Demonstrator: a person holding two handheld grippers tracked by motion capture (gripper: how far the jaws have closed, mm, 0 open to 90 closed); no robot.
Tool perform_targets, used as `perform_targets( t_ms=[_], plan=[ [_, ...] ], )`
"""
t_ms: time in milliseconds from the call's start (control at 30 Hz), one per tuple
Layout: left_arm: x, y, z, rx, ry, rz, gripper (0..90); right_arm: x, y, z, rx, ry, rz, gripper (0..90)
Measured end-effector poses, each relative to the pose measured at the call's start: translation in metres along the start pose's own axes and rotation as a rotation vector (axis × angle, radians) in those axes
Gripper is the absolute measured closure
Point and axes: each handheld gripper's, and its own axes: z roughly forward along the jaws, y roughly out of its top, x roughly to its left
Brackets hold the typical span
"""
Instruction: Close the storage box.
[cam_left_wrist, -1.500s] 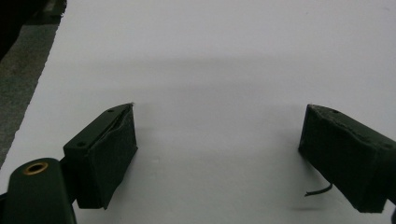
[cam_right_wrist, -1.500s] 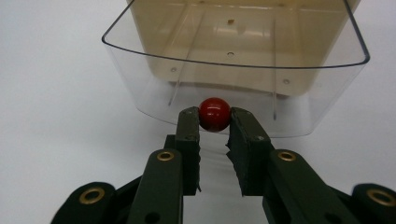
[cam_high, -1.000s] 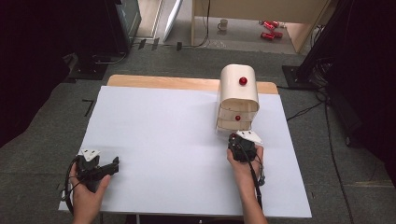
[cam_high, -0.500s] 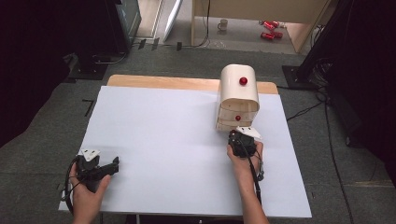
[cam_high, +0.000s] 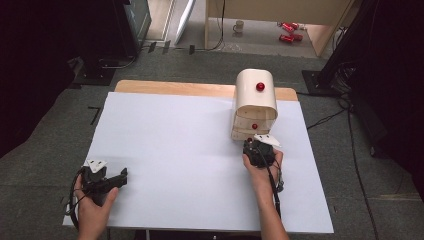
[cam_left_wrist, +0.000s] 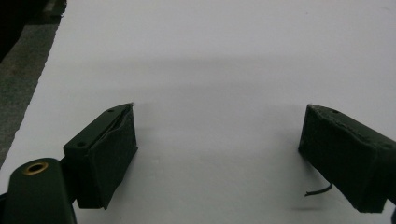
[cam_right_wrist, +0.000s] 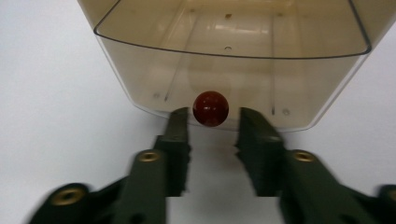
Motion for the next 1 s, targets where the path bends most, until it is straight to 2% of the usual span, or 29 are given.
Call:
perform_targets(
  t_ms=[133,267,367,500,667,800,1000],
  plan=[
    [0.000,0.000,0.000,0.000,0.000,0.000,11.3,-0.003,-0.001,-0.004,0.008,0.036,-0.008,32.9],
    [0.000,0.000,0.000,0.000,0.000,0.000,11.3,-0.002,-0.003,-0.010,0.022,0.052,-0.039,19.1],
    [0.000,0.000,0.000,0.000,0.000,0.000,11.3,-0.001,-0.005,-0.015,0.035,0.074,-0.081,12.0],
    [0.000,0.000,0.000,0.000,0.000,0.000,11.3,-0.004,-0.008,-0.024,0.036,0.094,-0.094,0.8],
    [0.000,0.000,0.000,0.000,0.000,0.000,11.3,-0.015,-0.014,-0.038,0.026,0.089,-0.102,0.0],
    [0.000,0.000,0.000,0.000,0.000,0.000,11.3,-0.024,-0.022,-0.046,0.035,0.089,-0.107,0.0],
    [0.000,0.000,0.000,0.000,0.000,0.000,11.3,-0.040,-0.037,-0.054,0.055,0.064,-0.095,0.0]
  ],
)
